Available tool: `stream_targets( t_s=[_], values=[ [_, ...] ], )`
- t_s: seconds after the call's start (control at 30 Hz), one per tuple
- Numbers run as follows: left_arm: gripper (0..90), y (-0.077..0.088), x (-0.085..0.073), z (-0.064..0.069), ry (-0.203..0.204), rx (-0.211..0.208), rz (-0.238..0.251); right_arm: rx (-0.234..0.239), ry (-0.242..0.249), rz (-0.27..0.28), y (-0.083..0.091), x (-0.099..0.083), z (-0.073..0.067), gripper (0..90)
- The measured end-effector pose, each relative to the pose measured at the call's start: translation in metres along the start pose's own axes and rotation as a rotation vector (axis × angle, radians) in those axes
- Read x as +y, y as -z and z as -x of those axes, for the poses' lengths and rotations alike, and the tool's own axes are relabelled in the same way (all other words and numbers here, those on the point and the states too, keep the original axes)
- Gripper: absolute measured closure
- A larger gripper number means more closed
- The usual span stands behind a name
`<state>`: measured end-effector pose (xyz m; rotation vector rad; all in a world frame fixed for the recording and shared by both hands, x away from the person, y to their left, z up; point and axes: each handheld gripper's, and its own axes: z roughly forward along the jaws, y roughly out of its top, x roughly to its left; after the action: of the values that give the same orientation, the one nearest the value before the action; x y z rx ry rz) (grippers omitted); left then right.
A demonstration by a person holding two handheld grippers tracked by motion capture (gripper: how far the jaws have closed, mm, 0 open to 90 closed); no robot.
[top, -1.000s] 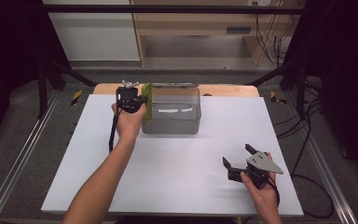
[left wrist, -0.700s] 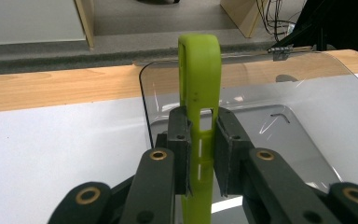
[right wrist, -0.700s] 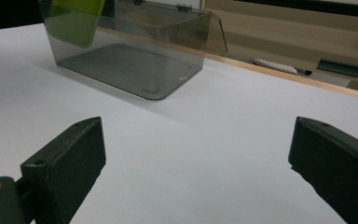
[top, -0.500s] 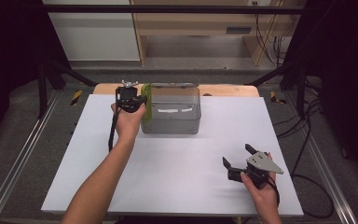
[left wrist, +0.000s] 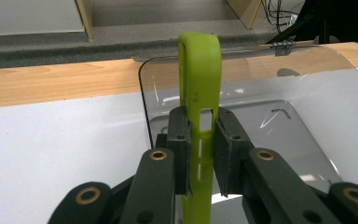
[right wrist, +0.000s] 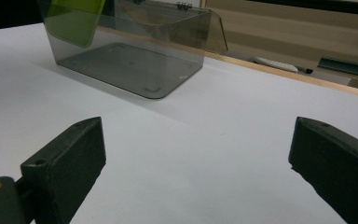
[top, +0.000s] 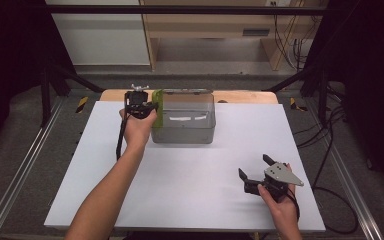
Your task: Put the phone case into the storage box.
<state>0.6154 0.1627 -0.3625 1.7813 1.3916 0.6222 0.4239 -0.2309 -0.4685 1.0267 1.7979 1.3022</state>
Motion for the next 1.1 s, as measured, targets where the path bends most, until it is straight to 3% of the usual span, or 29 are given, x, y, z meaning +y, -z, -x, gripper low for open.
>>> stream_targets(
  t_s=[0.47,1.1],
  values=[
    [77.8,-0.009,-0.001,-0.003,0.019,-0.009,-0.042,0.001,0.001,-0.005,-0.001,-0.001,-0.001,4.1],
    [77.8,-0.014,-0.002,-0.004,0.011,-0.016,-0.073,0.003,-0.002,-0.010,-0.002,-0.001,-0.001,4.0]
  ],
)
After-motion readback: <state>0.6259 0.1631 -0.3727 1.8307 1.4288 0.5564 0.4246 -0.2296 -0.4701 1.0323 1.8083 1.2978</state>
